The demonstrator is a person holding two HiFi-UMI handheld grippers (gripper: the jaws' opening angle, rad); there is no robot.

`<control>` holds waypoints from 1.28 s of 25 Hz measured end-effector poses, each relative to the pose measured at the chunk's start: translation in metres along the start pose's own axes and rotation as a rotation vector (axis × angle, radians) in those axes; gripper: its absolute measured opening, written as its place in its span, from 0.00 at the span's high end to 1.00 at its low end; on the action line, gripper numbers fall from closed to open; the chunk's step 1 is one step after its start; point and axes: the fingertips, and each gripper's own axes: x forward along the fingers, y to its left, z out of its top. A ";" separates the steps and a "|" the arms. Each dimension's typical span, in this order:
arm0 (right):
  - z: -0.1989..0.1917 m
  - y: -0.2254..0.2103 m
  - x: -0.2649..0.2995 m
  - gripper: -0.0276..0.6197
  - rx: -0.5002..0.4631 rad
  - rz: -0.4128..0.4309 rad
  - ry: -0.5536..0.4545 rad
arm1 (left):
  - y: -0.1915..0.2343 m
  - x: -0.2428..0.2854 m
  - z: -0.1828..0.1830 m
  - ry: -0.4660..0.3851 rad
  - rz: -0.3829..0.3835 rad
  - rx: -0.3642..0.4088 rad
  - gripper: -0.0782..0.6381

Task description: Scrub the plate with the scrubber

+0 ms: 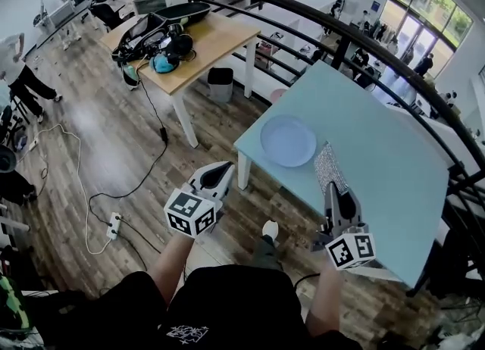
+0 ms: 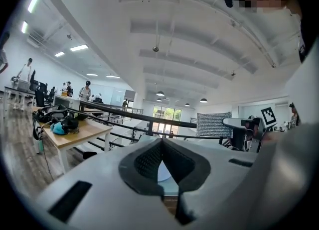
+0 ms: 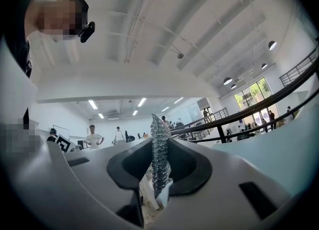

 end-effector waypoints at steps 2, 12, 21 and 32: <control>0.002 -0.018 0.014 0.82 0.007 0.006 0.002 | 0.003 0.020 0.005 -0.001 0.007 0.003 0.88; 0.005 -0.106 0.089 0.82 0.052 0.050 0.035 | 0.021 0.117 0.019 0.038 0.073 -0.001 0.88; -0.003 -0.178 0.146 0.82 0.083 0.117 0.083 | 0.015 0.206 0.022 0.076 0.079 -0.008 0.88; -0.015 -0.207 0.191 0.82 0.118 0.178 0.142 | 0.036 0.250 0.024 0.119 0.140 -0.032 0.88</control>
